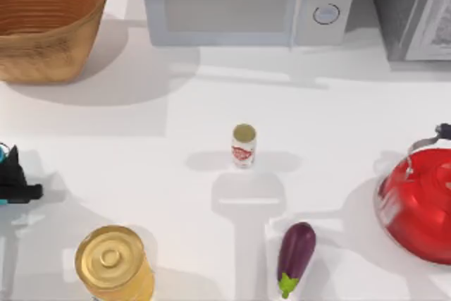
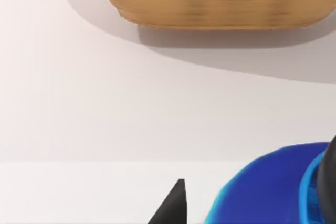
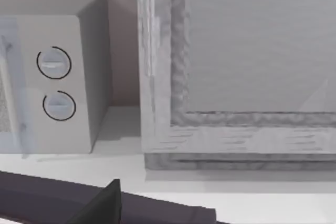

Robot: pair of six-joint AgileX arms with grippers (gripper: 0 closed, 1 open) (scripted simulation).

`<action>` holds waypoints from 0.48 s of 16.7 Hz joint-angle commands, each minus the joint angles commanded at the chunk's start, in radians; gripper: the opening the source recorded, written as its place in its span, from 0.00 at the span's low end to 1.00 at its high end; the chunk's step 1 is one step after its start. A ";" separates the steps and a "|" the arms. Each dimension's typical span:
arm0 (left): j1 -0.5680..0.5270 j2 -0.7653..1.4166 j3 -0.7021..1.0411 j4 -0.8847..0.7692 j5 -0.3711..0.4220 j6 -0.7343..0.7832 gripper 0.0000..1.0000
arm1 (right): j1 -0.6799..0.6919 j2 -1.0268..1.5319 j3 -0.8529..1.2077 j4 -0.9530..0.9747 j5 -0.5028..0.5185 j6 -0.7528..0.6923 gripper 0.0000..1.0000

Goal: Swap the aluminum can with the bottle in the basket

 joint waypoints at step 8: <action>0.000 0.000 0.000 0.000 0.000 0.000 0.00 | 0.000 0.000 0.000 0.000 0.000 0.000 1.00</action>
